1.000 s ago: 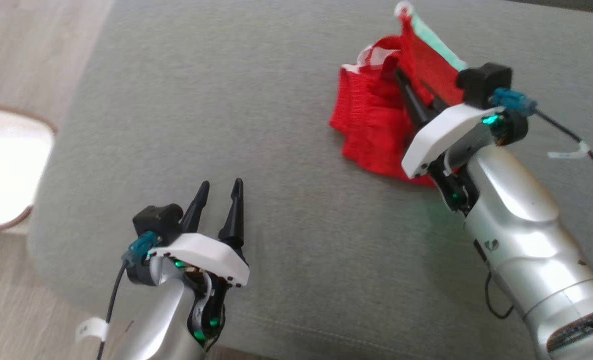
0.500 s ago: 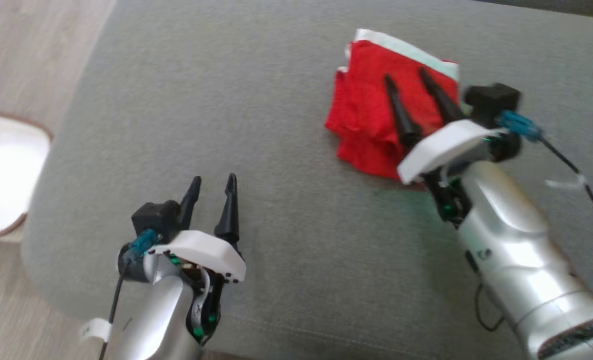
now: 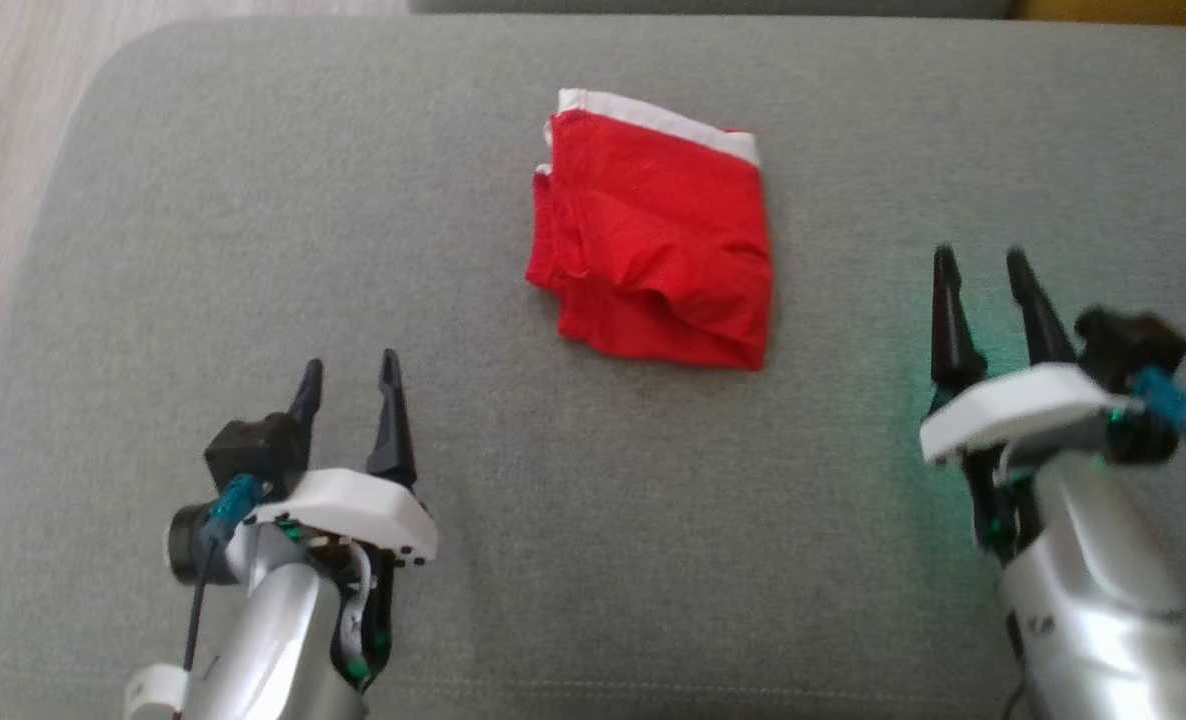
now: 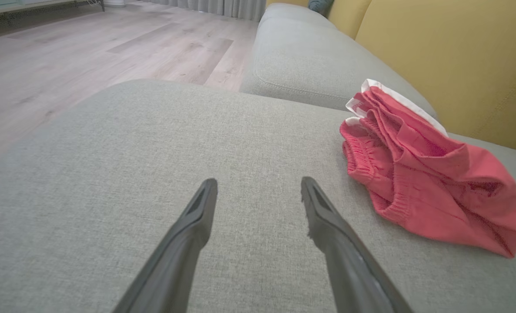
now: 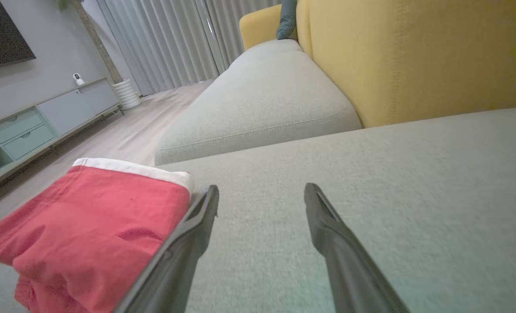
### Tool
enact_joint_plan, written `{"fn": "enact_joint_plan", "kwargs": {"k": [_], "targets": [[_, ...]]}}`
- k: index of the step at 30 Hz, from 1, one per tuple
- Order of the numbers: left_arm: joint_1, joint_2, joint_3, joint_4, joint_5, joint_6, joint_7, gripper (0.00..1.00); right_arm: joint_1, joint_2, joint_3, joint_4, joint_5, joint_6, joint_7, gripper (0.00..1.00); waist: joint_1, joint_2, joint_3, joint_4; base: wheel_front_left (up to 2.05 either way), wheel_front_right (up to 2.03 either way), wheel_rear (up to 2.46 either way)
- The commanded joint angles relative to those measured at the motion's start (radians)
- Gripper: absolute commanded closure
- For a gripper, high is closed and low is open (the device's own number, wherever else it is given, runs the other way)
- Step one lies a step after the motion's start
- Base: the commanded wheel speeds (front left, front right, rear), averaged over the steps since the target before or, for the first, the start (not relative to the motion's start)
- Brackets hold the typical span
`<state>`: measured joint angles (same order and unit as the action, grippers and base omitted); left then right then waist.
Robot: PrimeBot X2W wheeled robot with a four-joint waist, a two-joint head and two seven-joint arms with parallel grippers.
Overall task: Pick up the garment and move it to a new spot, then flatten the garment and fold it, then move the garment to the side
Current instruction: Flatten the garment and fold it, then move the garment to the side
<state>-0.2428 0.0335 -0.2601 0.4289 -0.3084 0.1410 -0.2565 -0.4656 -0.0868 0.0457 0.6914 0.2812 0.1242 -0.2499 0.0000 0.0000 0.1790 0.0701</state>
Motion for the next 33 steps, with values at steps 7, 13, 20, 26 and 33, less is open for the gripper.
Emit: {"fn": "enact_joint_plan", "kwargs": {"k": [7, 13, 20, 26, 33], "targets": [[0.042, 0.017, 0.076, -0.045, 0.052, 0.004, -0.005, 0.00, 0.101, 0.035, -0.015, -0.074, -0.057, 0.007, -0.012, 0.00, 0.0000, 0.0000, -0.061, -0.034, 0.00, 0.00, 0.00], [0.090, 0.017, 0.093, -0.065, 0.078, 0.004, -0.005, 0.00, 0.142, 0.036, 0.018, -0.083, -0.023, 0.007, -0.012, 0.00, 0.0000, 0.0000, -0.085, -0.044, 0.00, 0.00, 0.00], [0.109, 0.017, 0.086, -0.076, 0.080, 0.006, -0.005, 0.00, 0.152, 0.036, 0.032, -0.087, -0.010, 0.007, -0.012, 0.00, 0.0000, 0.0000, -0.088, -0.041, 0.00, 0.00, 0.00], [0.080, 0.017, 0.058, -0.087, 0.076, 0.004, -0.005, 0.00, 0.119, 0.036, 0.052, -0.075, -0.026, 0.007, -0.012, 0.00, 0.0000, 0.0000, -0.042, -0.015, 0.00, 0.00, 0.00], [0.040, 0.017, -0.006, -0.095, 0.060, 0.001, -0.005, 0.00, 0.018, 0.036, 0.095, 0.010, -0.031, 0.007, -0.012, 0.00, 0.0000, 0.0000, 0.016, 0.075, 0.00, 0.00, 0.00]]}}
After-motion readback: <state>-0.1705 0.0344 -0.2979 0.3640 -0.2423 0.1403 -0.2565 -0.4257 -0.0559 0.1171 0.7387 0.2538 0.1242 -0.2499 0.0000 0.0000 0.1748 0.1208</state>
